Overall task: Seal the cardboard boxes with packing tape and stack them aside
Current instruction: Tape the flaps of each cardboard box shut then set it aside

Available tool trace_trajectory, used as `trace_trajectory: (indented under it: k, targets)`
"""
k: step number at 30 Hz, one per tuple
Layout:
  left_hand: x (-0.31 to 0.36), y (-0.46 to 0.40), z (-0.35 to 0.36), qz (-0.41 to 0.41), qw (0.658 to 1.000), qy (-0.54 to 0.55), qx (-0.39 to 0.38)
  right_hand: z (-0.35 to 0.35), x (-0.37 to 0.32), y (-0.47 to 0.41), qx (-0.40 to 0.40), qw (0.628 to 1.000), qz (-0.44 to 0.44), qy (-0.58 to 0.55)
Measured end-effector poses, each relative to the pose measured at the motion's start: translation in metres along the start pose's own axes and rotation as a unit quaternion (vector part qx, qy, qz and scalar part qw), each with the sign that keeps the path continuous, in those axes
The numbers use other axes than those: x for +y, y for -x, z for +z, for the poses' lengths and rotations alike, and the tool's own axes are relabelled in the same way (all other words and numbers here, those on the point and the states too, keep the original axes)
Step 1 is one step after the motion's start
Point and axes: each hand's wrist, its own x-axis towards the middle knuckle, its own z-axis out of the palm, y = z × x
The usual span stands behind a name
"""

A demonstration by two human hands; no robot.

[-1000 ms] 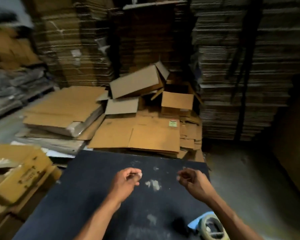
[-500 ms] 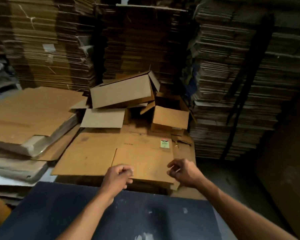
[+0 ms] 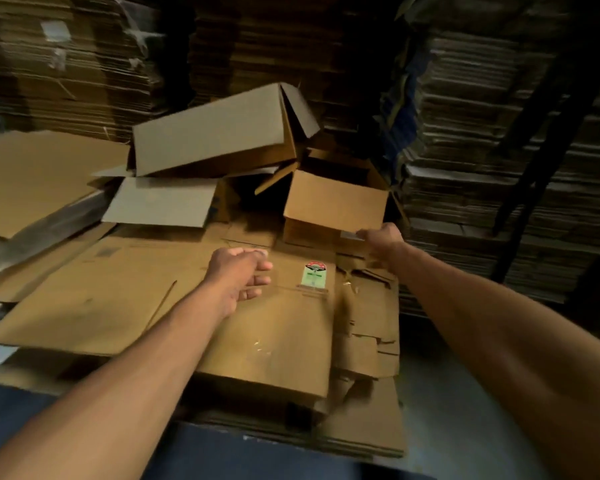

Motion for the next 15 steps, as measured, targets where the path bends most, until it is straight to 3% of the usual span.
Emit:
trace_trajectory:
  k: [4, 9, 15]
  targets:
    - [-0.016, -0.017, 0.037, 0.004, 1.000, -0.014, -0.006, -0.003, 0.033, -0.069, 0.020, 0.992, 0.059, -0.113]
    - [-0.032, -0.017, 0.054, -0.002, 0.999, -0.034, -0.009, -0.002, 0.032, -0.102, -0.020, 0.936, 0.109, -0.333]
    - [-0.026, -0.015, 0.046, -0.024, 0.998, -0.064, 0.001, -0.016, 0.017, -0.111, -0.001, 0.937, 0.107, -0.332]
